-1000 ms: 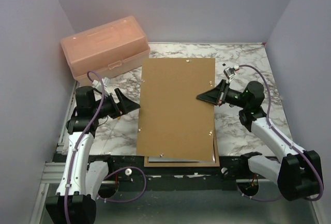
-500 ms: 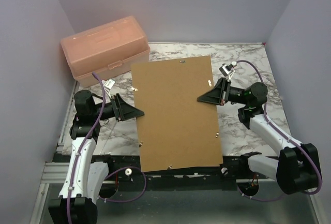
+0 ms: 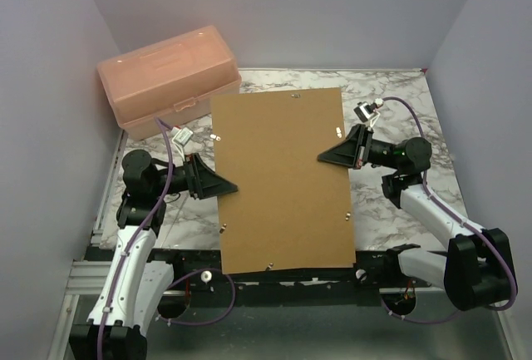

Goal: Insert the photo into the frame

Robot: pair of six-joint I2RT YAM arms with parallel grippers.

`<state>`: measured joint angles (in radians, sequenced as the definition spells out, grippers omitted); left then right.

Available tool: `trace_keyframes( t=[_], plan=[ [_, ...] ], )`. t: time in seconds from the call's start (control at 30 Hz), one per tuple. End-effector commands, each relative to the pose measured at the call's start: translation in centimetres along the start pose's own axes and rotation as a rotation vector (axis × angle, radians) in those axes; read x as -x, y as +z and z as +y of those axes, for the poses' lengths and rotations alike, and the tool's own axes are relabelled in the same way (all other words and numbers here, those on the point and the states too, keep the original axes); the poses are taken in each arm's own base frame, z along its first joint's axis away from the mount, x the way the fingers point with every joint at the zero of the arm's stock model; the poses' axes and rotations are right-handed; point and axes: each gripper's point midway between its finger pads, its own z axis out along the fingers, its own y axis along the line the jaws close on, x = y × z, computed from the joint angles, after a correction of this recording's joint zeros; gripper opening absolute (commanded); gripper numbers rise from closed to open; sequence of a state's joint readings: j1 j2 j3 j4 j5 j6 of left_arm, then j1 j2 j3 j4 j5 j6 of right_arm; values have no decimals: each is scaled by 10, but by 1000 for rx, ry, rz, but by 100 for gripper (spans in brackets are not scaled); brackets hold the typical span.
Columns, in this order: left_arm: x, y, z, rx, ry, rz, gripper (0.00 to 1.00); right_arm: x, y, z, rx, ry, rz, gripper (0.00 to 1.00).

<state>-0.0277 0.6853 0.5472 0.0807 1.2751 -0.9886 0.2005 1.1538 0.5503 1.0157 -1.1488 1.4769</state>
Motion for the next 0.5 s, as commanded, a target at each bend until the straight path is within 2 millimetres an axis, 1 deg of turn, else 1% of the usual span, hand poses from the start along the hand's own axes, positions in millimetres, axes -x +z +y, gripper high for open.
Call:
trace_keyframes(
  t=[0.0,0.07,0.17,0.23,0.27,0.33,0.37,0.43,0.47],
  plan=[
    [-3,3,-14,-42,52,18,41,12,0,6,18,-20,-74,1],
    [-4,5,-14,-46,52,24,38,13,0,5,16,-21,-79,1],
    [-5,6,-13,-48,45,20,28,12,0,0,3,-17,-78,1],
    [-4,6,-12,-48,40,14,17,11,0,-3,-9,-17,-78,1],
    [-3,6,-11,-45,38,9,11,10,0,-6,-14,-14,-78,1],
    [-2,7,-8,-37,28,1,2,9,-1,-11,-30,-9,-82,5],
    [-1,7,-7,-33,22,-2,0,8,-1,-14,-40,-9,-83,10],
    [0,8,-3,-23,9,-10,0,6,-2,-22,-69,-3,-79,23],
    [1,9,0,-19,2,-13,0,5,-3,-26,-84,0,-72,32]
  ],
)
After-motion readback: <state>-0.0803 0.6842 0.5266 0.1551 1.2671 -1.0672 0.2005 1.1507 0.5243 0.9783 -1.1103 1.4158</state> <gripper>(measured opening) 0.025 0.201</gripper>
